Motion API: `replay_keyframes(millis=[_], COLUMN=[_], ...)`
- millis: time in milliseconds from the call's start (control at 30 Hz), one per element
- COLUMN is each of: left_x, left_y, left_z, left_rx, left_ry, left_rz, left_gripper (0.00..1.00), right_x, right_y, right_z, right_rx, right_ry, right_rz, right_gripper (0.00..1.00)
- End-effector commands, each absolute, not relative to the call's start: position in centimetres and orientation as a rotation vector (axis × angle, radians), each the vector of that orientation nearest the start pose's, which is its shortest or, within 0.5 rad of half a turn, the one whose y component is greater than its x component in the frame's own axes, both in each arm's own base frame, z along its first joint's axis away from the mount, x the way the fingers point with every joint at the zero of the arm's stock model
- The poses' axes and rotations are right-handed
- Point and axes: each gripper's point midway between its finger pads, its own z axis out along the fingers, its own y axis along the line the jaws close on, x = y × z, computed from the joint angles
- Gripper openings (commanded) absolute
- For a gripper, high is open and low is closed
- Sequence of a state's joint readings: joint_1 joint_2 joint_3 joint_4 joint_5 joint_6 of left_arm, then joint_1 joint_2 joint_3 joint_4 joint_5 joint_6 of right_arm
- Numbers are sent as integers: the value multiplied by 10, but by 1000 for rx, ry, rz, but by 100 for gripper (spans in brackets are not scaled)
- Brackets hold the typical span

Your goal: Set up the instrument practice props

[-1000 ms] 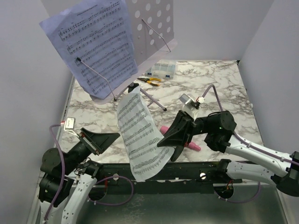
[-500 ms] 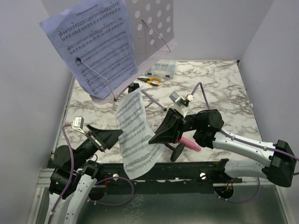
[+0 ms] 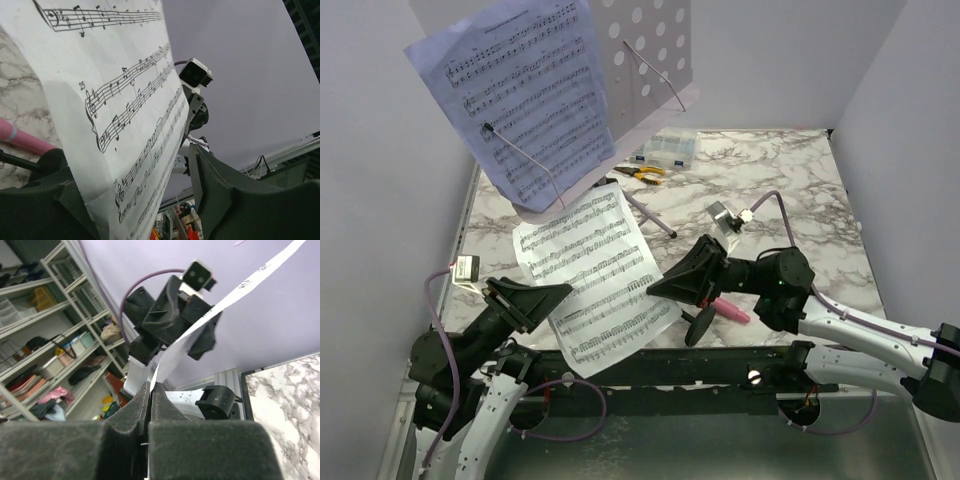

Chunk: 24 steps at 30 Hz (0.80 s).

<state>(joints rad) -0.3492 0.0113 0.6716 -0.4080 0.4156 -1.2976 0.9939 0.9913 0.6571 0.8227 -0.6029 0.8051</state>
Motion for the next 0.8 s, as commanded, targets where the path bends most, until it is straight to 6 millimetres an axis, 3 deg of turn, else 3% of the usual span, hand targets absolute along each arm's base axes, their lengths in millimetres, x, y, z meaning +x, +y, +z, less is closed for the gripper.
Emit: replay_keyframes(millis=[0,167,500,700,767], left_x=[73,70,68,63,59], left_y=[-136,-132,-126,-128,-131], left_z=[379,387,394,392,389], left_rx=[-279,-271,-237,-143,-94], left_ry=[1429,1400,1365,1374,1388], left_rz=[-1602,-1581,-1521,-1461,-1451], left_gripper=[62,55,22,6,0], right_x=[90,94,85,91,92], right_y=[331,324,321,326,327], right_z=[368,364,359,336,326], right_rx=[-612,-559,-608,-644,-644], right_ry=[1259,1256,1250,1359,1403], right_rz=[1791,1772,1780,1711,1704], right_gripper=[0,0,0,0,7])
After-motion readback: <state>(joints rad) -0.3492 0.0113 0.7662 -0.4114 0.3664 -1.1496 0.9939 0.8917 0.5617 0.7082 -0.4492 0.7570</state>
